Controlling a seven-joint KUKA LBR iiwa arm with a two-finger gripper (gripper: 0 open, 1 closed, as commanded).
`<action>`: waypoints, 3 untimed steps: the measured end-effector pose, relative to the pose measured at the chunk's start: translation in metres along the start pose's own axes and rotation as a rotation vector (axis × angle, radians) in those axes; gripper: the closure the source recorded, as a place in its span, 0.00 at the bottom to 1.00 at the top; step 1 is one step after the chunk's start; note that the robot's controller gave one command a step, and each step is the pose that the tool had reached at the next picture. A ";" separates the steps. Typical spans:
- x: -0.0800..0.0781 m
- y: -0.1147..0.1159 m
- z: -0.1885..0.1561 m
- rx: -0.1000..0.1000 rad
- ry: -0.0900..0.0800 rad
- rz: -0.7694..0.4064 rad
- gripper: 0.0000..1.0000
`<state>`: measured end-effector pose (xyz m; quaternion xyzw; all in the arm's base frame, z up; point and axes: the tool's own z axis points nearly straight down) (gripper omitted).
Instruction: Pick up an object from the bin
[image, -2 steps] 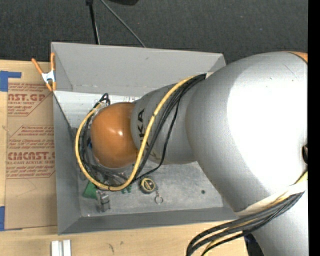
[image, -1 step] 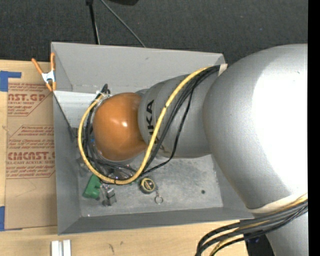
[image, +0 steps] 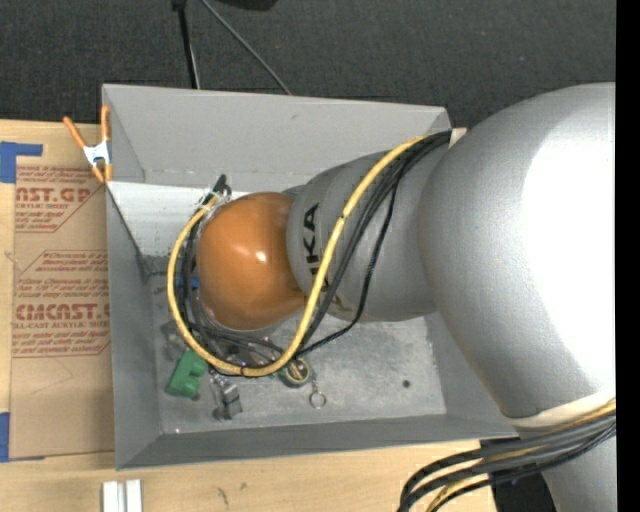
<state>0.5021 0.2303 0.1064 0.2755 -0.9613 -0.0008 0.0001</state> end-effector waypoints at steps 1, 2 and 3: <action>-0.004 -0.006 0.038 0.001 0.001 -0.225 0.00; -0.004 -0.005 0.038 -0.001 -0.001 -0.224 0.00; -0.004 -0.004 0.037 -0.001 -0.002 -0.225 1.00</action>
Offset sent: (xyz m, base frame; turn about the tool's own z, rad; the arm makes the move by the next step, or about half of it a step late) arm 0.0069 -0.0035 -0.0364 -0.2234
